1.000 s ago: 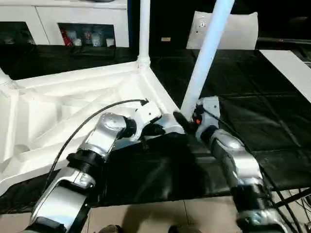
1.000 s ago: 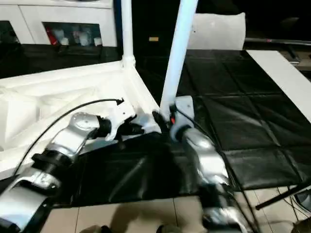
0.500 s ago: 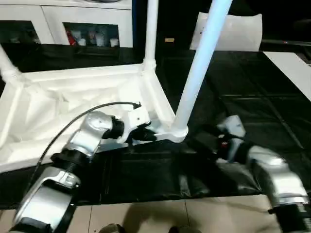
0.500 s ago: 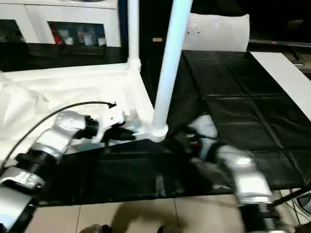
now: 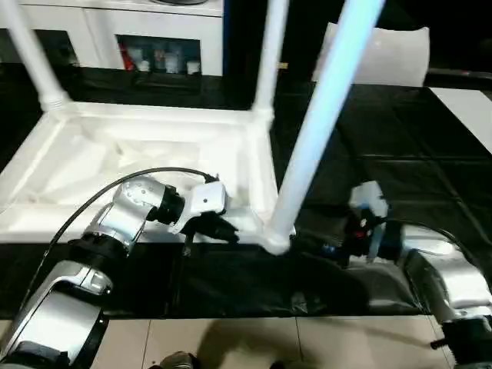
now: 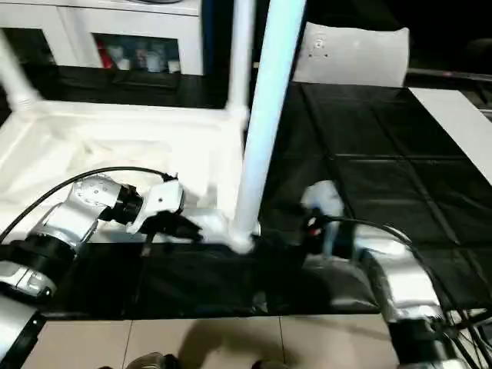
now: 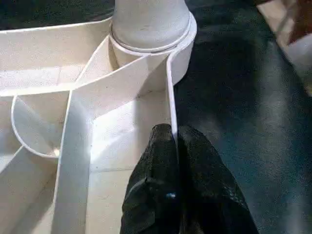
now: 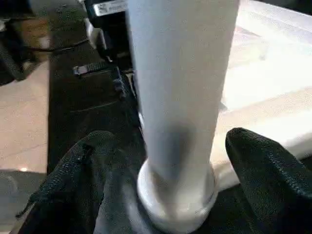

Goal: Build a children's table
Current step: Rotate leg to tighten

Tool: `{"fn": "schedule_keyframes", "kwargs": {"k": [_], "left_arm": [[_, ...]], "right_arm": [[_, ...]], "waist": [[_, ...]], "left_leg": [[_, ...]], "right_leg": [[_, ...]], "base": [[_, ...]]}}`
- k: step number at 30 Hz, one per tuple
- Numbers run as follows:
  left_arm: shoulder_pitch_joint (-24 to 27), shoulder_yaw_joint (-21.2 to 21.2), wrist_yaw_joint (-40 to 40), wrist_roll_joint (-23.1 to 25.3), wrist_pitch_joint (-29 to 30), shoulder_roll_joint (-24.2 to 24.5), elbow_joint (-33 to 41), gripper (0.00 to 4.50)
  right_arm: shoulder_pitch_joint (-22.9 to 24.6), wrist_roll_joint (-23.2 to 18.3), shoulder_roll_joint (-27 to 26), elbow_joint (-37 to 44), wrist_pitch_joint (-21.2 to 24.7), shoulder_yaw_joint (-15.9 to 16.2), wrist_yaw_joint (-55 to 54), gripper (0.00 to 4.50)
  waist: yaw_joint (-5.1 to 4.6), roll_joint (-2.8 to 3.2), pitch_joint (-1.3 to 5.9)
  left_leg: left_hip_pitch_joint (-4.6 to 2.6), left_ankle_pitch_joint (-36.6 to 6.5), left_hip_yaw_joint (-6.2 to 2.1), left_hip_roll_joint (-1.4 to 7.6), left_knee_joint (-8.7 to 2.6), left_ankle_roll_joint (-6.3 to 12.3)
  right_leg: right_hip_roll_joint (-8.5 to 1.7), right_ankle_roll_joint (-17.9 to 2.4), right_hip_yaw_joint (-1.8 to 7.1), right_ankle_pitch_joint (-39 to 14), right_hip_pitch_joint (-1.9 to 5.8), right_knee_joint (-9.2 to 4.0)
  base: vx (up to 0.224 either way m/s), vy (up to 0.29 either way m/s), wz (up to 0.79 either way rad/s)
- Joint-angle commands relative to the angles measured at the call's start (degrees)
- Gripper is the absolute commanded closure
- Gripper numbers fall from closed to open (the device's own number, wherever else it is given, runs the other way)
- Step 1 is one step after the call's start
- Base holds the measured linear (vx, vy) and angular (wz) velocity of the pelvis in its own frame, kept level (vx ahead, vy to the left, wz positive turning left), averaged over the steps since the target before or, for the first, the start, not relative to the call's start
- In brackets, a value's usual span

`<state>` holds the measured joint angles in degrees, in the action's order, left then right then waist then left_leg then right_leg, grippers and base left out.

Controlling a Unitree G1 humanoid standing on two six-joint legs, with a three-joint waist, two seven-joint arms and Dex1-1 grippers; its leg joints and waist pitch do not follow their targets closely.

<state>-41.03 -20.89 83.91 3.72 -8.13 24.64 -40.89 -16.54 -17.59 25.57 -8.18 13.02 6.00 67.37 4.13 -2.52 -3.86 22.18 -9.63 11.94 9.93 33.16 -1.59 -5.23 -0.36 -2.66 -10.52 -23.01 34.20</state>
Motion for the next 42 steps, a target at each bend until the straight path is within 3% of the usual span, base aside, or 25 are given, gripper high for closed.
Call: {"fn": "schedule_keyframes", "kwargs": {"k": [1, 3, 6, 9, 13, 19, 28, 29, 30, 35, 36, 39, 40, 42], "left_arm": [[-0.9, -3.6, 3.7, 1.4, -2.3, -0.3, 0.2, 4.50], [-1.3, -4.3, 5.3, 1.7, -3.5, -0.3, -0.1, 4.50], [-1.7, -4.6, 6.4, 1.9, -4.5, -0.4, -0.5, 4.50], [-2.1, -5.1, 7.9, 2.0, -5.9, -0.4, -1.0, 4.50], [-2.1, -5.4, 8.3, 2.1, -6.3, -0.3, -1.0, 4.50], [-2.1, -5.9, 8.6, 2.2, -7.2, -0.1, -1.4, 4.50], [-2.1, -5.3, 8.2, 2.3, -7.0, -0.3, -2.0, 4.50], [-1.8, -4.7, 6.9, 1.9, -4.3, -0.7, -1.4, 4.50], [-1.6, -4.2, 5.2, 1.8, -1.6, -1.1, -0.7, 4.50], [-1.9, -0.6, -6.1, 0.8, 7.9, -6.0, -1.2, 4.50], [-2.1, 0.3, -9.2, 0.6, 9.5, -7.5, -1.6, 4.50], [-2.6, 2.4, -17.5, 0.5, 13.4, -11.1, -2.7, 4.50], [-3.1, 3.9, -22.6, 0.3, 16.1, -13.5, -3.1, 4.50], [-3.5, 5.5, -28.2, 0.5, 19.6, -15.9, -2.9, 4.50]], "right_arm": [[-1.0, 0.7, 0.6, -1.5, -0.6, 0.3, 1.2, 0.88], [-2.5, 1.3, 0.6, -3.1, -1.0, 1.5, 2.9, 0.88], [-3.2, 1.6, 1.0, -3.8, -1.3, 2.9, 4.3, 1.23], [-4.0, 2.1, 1.5, -4.7, -1.8, 4.8, 6.3, 1.54], [-4.4, 2.4, 1.6, -5.2, -2.1, 5.4, 7.1, 1.73], [-5.8, 2.9, 1.6, -6.7, -2.1, 6.7, 9.2, 2.41], [-6.2, 2.1, 0.9, -6.6, -0.6, 7.0, 9.3, 2.53], [-5.6, 1.0, -0.3, -5.5, 1.7, 6.0, 7.1, 2.53], [-5.0, 0.4, -1.4, -4.8, 3.7, 5.1, 4.4, 2.53], [-4.1, 5.8, -8.0, -5.5, 4.6, 4.2, -12.8, 2.54], [-4.5, 6.4, -10.5, -6.0, 6.1, 3.4, -17.6, 2.54], [-5.6, 7.2, -16.2, -7.3, 8.6, 1.5, -27.1, 2.56], [-7.0, 8.2, -19.9, -8.5, 9.8, 0.6, -33.1, 2.56], [-8.6, 9.5, -23.6, -10.0, 11.5, -0.2, -39.9, 2.56]], "waist": [[-0.29, 0.17, 3.54], [-0.07, -0.01, 3.44], [0.50, -0.04, 3.40], [0.56, -0.13, 3.34], [0.62, -0.10, 3.32], [0.58, -0.32, 3.20], [0.52, -0.57, 2.93], [0.53, -0.19, 2.81], [0.45, -0.33, 2.76], [-0.49, -0.09, 2.16], [-0.88, -0.27, 2.09], [-2.60, -0.33, 1.95], [-3.20, -0.28, 1.97], [-4.25, -0.11, 2.17]], "left_leg": [[-2.05, -12.5, -1.35, 3.93, -3.78, 2.60], [-1.94, -13.1, -1.30, 3.80, -3.79, 2.19], [-1.96, -12.7, -1.31, 3.89, -3.82, 2.06], [-1.95, -12.6, -1.32, 3.88, -3.84, 2.12], [-1.95, -13.1, -1.33, 3.95, -3.88, 1.98], [-1.96, -13.1, -1.36, 3.99, -3.95, 1.85], [-1.94, -14.0, -1.39, 4.03, -4.08, 1.42], [-2.03, -13.9, -1.36, 3.99, -4.15, 1.34], [-1.95, -14.9, -1.45, 4.03, -4.31, 0.72], [-2.25, -21.7, -2.11, 3.78, -4.68, -2.81], [-2.42, -23.8, -2.45, 3.63, -4.76, -3.47], [-2.37, -27.3, -3.21, 3.46, -4.92, -4.62], [-1.99, -27.6, -3.42, 3.45, -5.10, -4.47], [-1.98, -27.8, -3.56, 3.41, -5.28, -4.67]], "right_leg": [[-3.44, -14.2, 2.28, -9.6, 1.86, -3.41], [-3.50, -14.0, 2.25, -10.6, 1.89, -3.51], [-3.58, -13.7, 2.29, -10.6, 1.88, -3.44], [-3.59, -13.4, 2.27, -10.8, 1.85, -3.47], [-3.63, -13.4, 2.28, -10.9, 1.82, -3.45], [-3.63, -13.4, 2.30, -11.5, 1.76, -3.46], [-3.70, -13.1, 2.38, -12.9, 1.69, -3.61], [-3.56, -13.3, 2.41, -12.6, 1.64, -3.58], [-3.63, -13.0, 2.40, -13.9, 1.64, -3.73], [-3.92, -10.3, 2.54, -25.1, 0.87, -4.80], [-4.07, -8.8, 2.36, -29.4, 0.68, -5.40], [-4.04, -6.5, 1.92, -35.2, 0.39, -6.03], [-3.99, -5.9, 1.80, -35.1, 0.68, -6.08], [-3.85, -6.6, 1.66, -32.2, 0.62, -6.09]], "base": [[0.000, 0.000, 0.00], [0.000, 0.000, 0.00], [0.000, 0.000, 0.00], [0.000, 0.000, 0.00], [0.000, 0.000, 0.00], [0.000, 0.000, 0.00], [0.000, 0.000, 0.00], [0.000, 0.000, 0.00], [0.000, 0.000, 0.00], [0.000, 0.000, 0.00], [0.000, 0.000, 0.00], [0.000, 0.000, 0.00], [0.000, 0.000, 0.00], [0.000, 0.000, 0.00]]}}
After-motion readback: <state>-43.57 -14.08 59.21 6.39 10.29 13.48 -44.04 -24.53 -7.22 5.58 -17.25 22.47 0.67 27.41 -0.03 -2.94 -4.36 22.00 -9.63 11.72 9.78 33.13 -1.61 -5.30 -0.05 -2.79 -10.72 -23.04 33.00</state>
